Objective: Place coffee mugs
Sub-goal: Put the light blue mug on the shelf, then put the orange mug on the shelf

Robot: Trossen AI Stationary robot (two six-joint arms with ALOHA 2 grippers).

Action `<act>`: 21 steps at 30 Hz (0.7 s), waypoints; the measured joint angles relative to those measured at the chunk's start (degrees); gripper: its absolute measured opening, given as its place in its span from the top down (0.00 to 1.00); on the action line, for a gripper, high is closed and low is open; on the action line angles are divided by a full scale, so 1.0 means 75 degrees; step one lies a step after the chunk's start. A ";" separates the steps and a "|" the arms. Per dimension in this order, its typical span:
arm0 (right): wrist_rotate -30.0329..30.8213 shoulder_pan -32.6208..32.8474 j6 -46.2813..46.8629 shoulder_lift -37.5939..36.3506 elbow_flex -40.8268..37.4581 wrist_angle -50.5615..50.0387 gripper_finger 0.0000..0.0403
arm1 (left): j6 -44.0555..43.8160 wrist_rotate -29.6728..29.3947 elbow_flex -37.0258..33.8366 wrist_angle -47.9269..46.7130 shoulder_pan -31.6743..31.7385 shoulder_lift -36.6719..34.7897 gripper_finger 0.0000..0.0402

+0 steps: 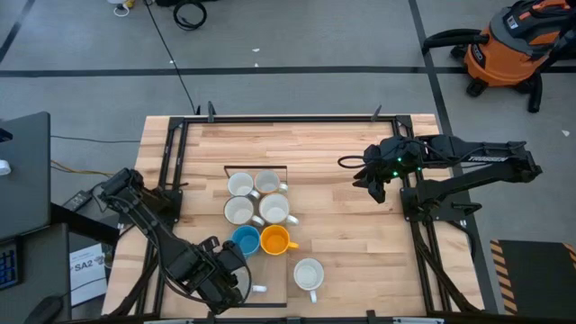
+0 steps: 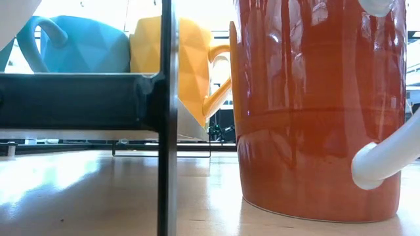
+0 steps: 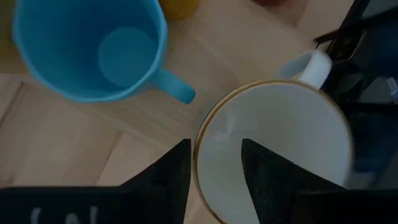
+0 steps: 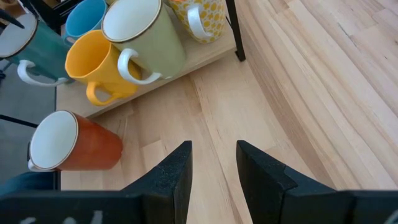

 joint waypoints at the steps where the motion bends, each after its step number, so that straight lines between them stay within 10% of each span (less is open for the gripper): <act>1: 0.0000 0.0000 0.0000 0.0000 0.0000 0.0000 0.68 | -0.0094 -0.0016 0.0000 0.0000 0.0000 -0.0083 0.63; 7: 0.0000 0.0001 0.0000 0.0000 0.0000 0.0001 0.68 | -0.0313 -0.0575 0.0006 0.0023 0.0000 -0.0585 0.63; 15: -0.0003 0.0001 0.0000 0.0000 0.0000 0.0418 0.68 | 0.0586 -0.3302 0.0010 0.0005 0.0477 -0.1103 0.63; 21: -0.0631 0.0034 0.0211 -0.0001 0.0000 0.0985 0.68 | 0.1910 -0.3548 0.0012 0.0649 0.1421 -0.1324 0.63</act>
